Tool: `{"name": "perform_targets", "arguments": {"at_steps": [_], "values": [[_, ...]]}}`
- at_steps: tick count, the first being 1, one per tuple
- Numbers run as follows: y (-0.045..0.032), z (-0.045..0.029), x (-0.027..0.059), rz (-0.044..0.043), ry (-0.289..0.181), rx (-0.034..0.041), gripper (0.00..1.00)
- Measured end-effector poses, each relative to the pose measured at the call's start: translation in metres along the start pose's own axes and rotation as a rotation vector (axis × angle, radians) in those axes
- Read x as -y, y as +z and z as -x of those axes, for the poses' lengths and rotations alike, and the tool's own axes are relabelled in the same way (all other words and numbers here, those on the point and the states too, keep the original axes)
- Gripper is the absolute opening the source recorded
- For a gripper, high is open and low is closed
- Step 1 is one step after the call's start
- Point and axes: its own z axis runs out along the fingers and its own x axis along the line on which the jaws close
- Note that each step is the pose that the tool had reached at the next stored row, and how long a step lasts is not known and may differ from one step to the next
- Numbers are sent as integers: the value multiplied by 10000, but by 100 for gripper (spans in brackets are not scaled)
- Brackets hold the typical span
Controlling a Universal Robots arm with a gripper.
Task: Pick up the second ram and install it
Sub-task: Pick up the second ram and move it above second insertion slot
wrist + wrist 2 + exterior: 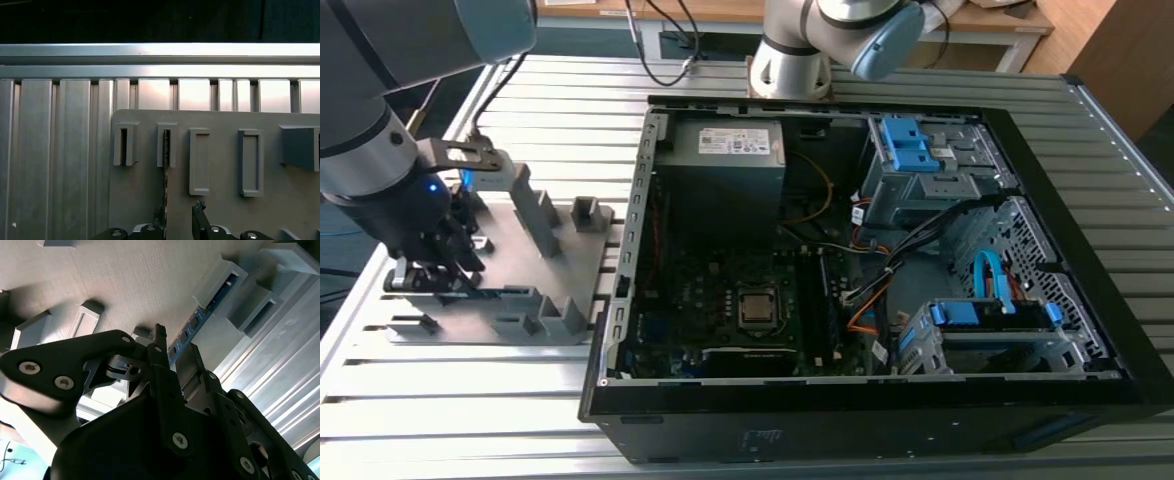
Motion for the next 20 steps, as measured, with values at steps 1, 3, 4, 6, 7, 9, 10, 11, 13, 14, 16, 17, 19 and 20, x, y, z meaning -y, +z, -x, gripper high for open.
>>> {"name": "perform_targets", "arguments": {"at_steps": [1, 3, 4, 6, 7, 9, 10, 11, 13, 14, 16, 17, 19, 20], "values": [[6, 0, 0, 3, 0, -3, 36], [17, -2, -2, 9, 0, -8, 36], [22, -3, -4, 8, 0, -7, 36], [27, -2, -5, -1, -2, -1, 36], [23, -2, -6, -5, -3, 2, 36], [-4, 0, -4, -24, -3, 15, 36], [-38, 0, -5, -15, -4, 7, 36], [-73, 0, -6, -6, -6, 1, 36], [-94, 0, -6, -8, -8, 4, 36], [-94, -5, -7, -10, -9, 6, 36], [-91, -40, -9, -6, -8, 3, 36], [-78, -64, -9, -6, -8, 3, 36], [-42, -85, -8, -7, -9, 4, 36], [-23, -88, -8, -6, -8, 3, 36]]}}
